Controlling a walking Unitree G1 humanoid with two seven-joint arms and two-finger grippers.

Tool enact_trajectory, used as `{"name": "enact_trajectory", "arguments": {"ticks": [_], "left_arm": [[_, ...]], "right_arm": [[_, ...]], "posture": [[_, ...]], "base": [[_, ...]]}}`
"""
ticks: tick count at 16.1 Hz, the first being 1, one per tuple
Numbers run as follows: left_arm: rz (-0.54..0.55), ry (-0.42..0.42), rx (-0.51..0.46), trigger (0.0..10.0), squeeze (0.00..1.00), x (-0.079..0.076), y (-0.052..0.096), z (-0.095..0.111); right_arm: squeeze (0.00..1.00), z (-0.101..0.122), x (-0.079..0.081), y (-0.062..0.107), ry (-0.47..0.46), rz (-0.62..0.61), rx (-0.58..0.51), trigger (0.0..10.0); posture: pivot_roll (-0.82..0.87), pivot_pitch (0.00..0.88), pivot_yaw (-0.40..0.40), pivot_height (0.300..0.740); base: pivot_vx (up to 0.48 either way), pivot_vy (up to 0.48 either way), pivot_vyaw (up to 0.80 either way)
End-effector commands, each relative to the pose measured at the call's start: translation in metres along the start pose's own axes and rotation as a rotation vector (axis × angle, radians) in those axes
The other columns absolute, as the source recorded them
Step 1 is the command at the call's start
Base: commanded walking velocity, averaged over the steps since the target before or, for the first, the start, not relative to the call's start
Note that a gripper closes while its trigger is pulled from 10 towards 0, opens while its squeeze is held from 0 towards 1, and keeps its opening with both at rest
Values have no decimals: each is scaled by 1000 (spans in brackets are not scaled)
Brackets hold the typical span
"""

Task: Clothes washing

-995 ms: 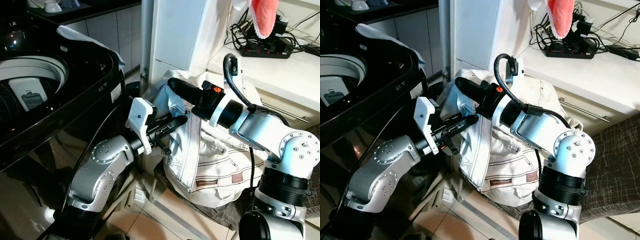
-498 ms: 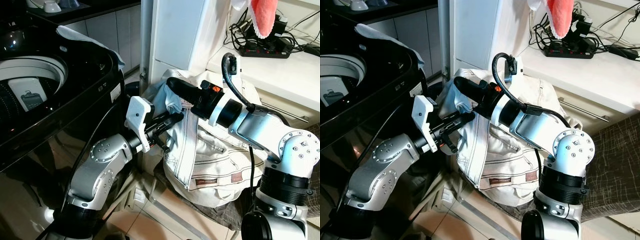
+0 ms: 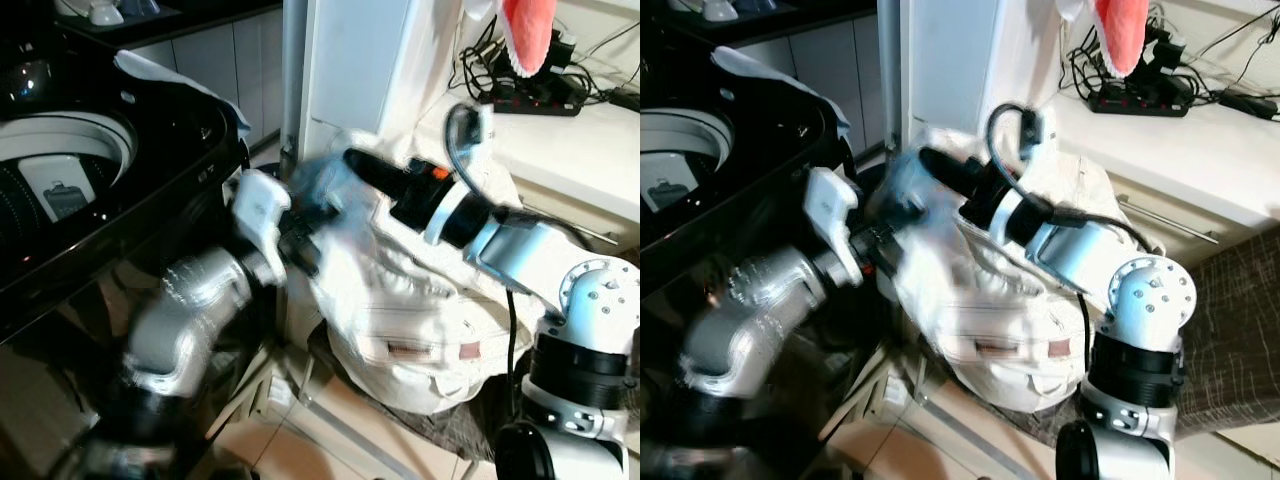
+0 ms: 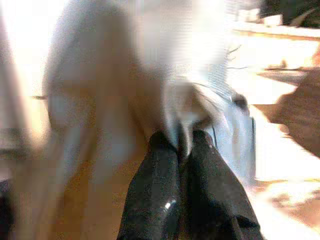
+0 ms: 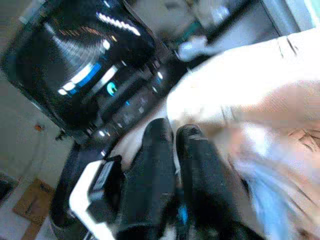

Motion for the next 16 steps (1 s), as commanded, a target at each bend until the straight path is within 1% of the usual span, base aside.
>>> {"name": "enact_trajectory", "arguments": {"ticks": [1,2,3,4,5,6,7,9,10,11,12,13,16], "left_arm": [[71,-42,-21,0,0,17,2,10],[88,-67,-25,0,0,24,3,15],[139,-145,-52,0,0,46,6,38],[187,-230,-70,0,0,65,10,61],[234,-313,-92,0,0,82,14,82],[332,-414,-140,0,0,106,21,116],[496,-589,-201,0,0,135,31,167],[690,-804,-277,0,0,154,44,225],[903,-979,-437,0,0,156,66,291],[987,-1068,-517,0,0,149,75,319],[1048,-1125,-569,0,0,144,79,337],[1064,-1138,-536,0,0,149,73,329],[1116,-1264,-357,0,0,168,54,286]], "right_arm": [[1000,18,10,6,29,44,-75,10000],[1000,23,13,9,42,62,-94,10000],[1000,36,29,17,133,127,-142,10000],[0,44,44,25,185,209,-172,10000],[0,47,53,29,216,261,-179,10000],[0,47,57,31,242,282,-174,10000],[0,45,56,30,252,283,-160,10000],[0,43,53,28,260,273,-150,10000],[0,42,50,24,269,264,-145,10000],[0,41,50,23,277,264,-144,10000],[0,40,51,21,288,267,-144,10000],[0,39,52,21,296,272,-148,10000],[0,33,52,23,310,273,-142,10000]], "posture": [[24,0,-61,740],[24,0,-61,740],[23,0,-56,740],[23,0,-56,740],[24,0,-54,740],[36,0,-60,740],[48,0,-69,740],[57,0,-76,740],[59,0,-77,740],[57,0,-69,740],[50,0,-61,740],[50,0,-61,740],[50,0,-61,740]], "base": [[0,0,0],[0,0,0],[0,0,0],[0,0,0],[0,0,0],[0,0,0],[0,0,0],[0,0,0],[0,0,0],[0,0,0],[0,0,0],[0,0,0],[0,0,0]]}}
Point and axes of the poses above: a point about 5 cm out from each wrist's last joint towards the gripper, its own y axis pointing back from the gripper into the wrist, its own z axis along the axis of the wrist's last joint, x = y × z, the point moved 4 cm from there along -y, pointing out of the wrist towards the gripper, and after that the axes turned 1 degree about -y, right-handed, at the moved point
